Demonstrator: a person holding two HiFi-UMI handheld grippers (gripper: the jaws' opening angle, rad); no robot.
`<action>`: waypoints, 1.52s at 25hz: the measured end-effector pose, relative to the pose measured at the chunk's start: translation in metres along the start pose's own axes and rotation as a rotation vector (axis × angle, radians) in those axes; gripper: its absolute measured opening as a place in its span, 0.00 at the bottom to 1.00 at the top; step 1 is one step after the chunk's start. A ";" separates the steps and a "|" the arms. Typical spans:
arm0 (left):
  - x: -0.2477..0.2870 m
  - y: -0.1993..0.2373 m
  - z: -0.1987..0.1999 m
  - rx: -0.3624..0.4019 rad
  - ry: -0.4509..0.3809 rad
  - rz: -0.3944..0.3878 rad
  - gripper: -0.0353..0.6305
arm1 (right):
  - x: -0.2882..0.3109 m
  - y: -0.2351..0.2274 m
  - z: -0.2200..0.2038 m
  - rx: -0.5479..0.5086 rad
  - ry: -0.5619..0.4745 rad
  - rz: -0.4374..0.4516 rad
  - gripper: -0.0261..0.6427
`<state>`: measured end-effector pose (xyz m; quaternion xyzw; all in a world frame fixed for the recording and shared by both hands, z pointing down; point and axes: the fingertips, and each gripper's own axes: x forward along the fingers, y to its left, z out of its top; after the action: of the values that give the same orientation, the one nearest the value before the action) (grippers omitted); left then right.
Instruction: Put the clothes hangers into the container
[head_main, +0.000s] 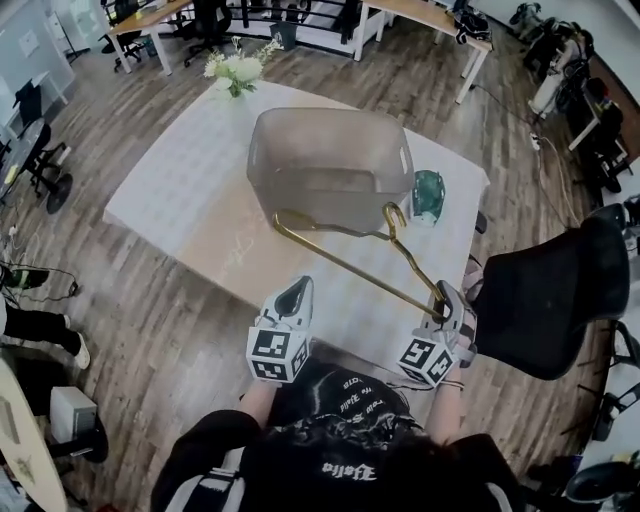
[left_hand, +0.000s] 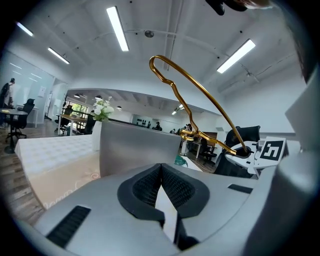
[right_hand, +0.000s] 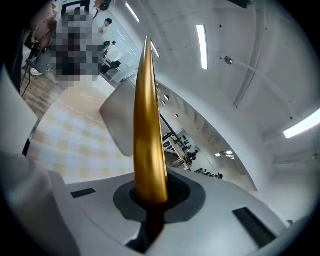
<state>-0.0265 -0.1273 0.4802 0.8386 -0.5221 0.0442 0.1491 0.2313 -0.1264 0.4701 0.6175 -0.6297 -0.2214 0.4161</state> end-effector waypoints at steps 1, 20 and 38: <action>0.006 0.012 0.007 0.006 0.005 -0.011 0.08 | 0.007 0.001 0.011 -0.001 0.006 -0.001 0.06; 0.062 0.133 0.032 0.050 0.057 -0.165 0.08 | 0.075 -0.030 0.105 -0.091 0.059 -0.122 0.06; 0.060 0.142 0.049 0.003 0.026 -0.074 0.08 | 0.139 -0.094 0.150 -0.339 0.012 0.012 0.06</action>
<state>-0.1295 -0.2511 0.4766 0.8569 -0.4887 0.0502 0.1561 0.1831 -0.3086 0.3473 0.5361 -0.5846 -0.3183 0.5192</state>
